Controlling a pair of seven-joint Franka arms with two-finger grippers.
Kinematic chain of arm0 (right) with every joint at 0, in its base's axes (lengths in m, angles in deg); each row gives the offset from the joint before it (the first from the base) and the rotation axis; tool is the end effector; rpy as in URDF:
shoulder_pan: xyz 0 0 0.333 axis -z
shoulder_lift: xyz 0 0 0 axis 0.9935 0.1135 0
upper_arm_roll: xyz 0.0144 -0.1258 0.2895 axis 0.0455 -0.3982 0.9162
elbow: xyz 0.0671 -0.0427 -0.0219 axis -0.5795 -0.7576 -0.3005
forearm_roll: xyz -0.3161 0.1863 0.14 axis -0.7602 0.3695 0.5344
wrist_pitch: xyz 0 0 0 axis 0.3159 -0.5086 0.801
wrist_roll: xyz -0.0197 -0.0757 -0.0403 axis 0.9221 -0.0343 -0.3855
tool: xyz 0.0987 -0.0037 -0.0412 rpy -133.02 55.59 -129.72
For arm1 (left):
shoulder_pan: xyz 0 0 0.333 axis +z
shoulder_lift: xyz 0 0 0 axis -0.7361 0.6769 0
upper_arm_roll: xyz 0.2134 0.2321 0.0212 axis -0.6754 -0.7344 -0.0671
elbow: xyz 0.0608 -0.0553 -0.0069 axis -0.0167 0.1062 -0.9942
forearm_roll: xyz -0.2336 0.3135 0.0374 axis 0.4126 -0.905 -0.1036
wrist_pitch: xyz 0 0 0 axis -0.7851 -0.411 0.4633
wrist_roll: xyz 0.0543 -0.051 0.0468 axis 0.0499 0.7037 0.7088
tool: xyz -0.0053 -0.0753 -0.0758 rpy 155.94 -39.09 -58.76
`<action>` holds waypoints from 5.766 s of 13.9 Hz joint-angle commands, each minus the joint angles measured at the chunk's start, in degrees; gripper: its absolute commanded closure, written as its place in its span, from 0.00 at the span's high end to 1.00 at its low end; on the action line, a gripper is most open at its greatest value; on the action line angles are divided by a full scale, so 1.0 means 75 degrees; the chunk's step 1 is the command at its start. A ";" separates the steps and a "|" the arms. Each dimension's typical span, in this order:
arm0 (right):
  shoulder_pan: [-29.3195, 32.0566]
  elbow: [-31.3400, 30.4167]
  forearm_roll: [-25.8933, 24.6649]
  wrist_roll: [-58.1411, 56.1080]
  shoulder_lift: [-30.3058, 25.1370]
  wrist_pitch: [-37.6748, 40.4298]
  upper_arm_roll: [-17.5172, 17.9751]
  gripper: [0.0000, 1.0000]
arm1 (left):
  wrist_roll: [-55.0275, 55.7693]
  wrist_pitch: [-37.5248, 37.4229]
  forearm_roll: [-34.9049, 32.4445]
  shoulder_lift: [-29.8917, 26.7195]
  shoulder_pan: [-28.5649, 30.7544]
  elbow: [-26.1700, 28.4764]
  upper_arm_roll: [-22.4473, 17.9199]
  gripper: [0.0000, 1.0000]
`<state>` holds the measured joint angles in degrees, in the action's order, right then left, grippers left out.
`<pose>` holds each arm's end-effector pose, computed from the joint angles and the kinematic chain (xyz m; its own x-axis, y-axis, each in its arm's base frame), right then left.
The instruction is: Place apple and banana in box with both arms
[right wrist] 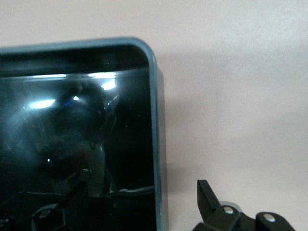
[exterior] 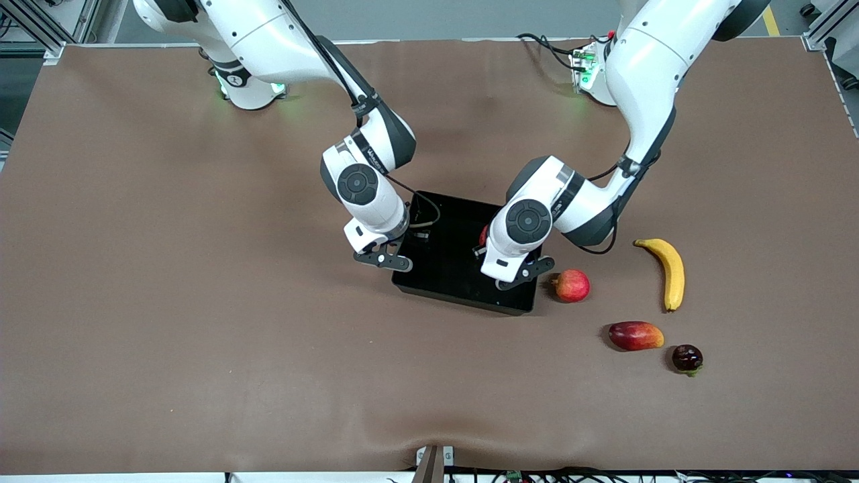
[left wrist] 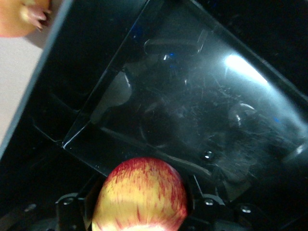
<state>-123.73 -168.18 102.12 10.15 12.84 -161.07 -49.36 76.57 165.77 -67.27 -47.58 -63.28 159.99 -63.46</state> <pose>0.5314 0.4409 0.2410 0.9682 -0.2418 -0.0641 -0.2495 -0.9516 -0.1797 0.5519 -0.3808 0.2368 0.8915 0.4057 -0.2016 0.3983 -0.9140 -0.0779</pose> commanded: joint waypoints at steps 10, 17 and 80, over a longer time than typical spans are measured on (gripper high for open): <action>0.1836 -0.0029 -0.0011 -0.2306 -0.1803 0.2510 -0.0118 1.00 | 0.0090 0.0982 -0.0678 0.0179 0.0184 0.0134 -0.0024 1.00; 0.3583 -0.0614 -0.0151 -0.3880 -0.3045 0.3602 -0.0141 1.00 | -0.1227 -0.0363 -0.0632 -0.1894 0.1493 -0.0253 0.0023 1.00; 0.5261 0.1260 -0.1781 -0.5650 -0.4851 0.7927 -0.0012 1.00 | -0.0423 0.1043 -0.2929 -0.0054 0.0358 -0.0605 0.0901 1.00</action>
<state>-85.27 -158.29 88.84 -31.78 -22.96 -101.26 -50.04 75.55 176.66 -88.43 -41.40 -64.40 153.71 -56.78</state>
